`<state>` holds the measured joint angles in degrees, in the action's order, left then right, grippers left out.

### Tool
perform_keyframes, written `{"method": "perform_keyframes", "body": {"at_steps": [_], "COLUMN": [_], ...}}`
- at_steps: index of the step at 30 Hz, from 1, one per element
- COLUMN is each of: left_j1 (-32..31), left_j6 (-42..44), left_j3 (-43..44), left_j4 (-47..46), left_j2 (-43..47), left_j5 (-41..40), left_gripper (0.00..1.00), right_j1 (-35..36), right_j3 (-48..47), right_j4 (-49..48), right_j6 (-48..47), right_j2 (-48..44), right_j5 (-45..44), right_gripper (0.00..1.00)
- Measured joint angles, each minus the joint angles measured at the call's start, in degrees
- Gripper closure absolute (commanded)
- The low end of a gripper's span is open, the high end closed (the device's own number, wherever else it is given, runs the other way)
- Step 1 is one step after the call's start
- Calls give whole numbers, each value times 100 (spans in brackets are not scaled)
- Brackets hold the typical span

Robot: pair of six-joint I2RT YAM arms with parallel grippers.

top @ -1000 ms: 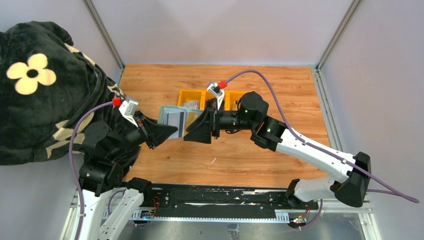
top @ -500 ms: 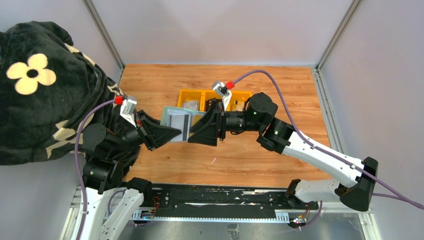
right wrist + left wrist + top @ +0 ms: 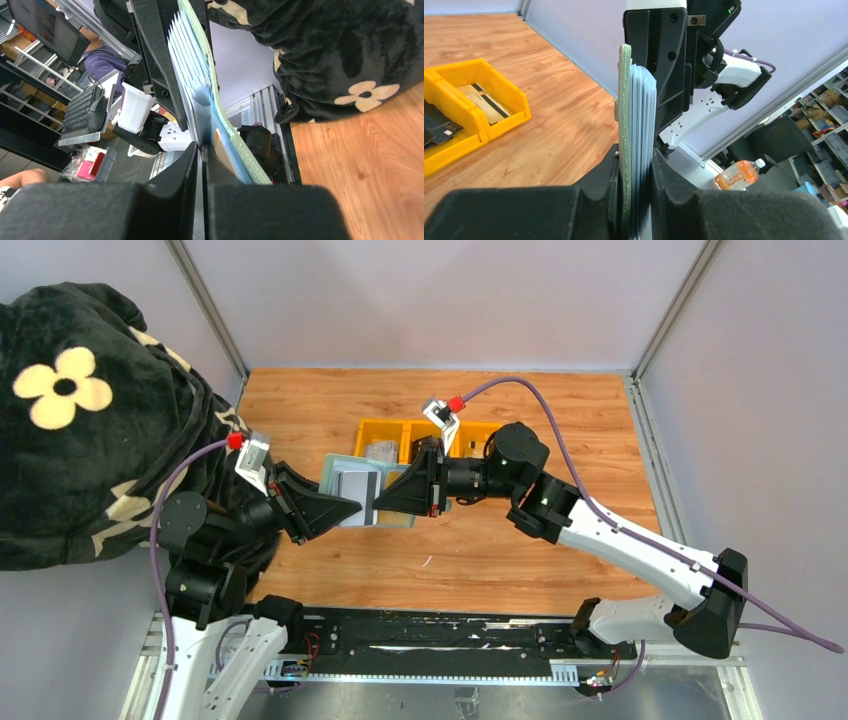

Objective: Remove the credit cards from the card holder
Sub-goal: Remove the credit card from the card holder.

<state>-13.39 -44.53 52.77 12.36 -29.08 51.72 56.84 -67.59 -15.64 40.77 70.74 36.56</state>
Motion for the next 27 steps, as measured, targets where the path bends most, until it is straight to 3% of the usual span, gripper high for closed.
{"method": "perform_keyframes", "body": {"at_steps": [12,18,27], "left_j1": [13,2,-37], "left_j6": [-444,-664,-758], "left_j3": [-175,-186,-179], "left_j4": [-448,-466,-501], "left_j2": [70,31,-7], "left_j5": [186,409,485], "left_gripper": [69,72,85], "right_j1": [-33,-26,-11], "right_j3": [485,739,866], "right_j4": [-870,-1021,-909], "right_j6": [551,599,490], "right_j2": [-92,-229,-492], "right_j5": [197,238,170], "right_gripper": [100,100,100]}}
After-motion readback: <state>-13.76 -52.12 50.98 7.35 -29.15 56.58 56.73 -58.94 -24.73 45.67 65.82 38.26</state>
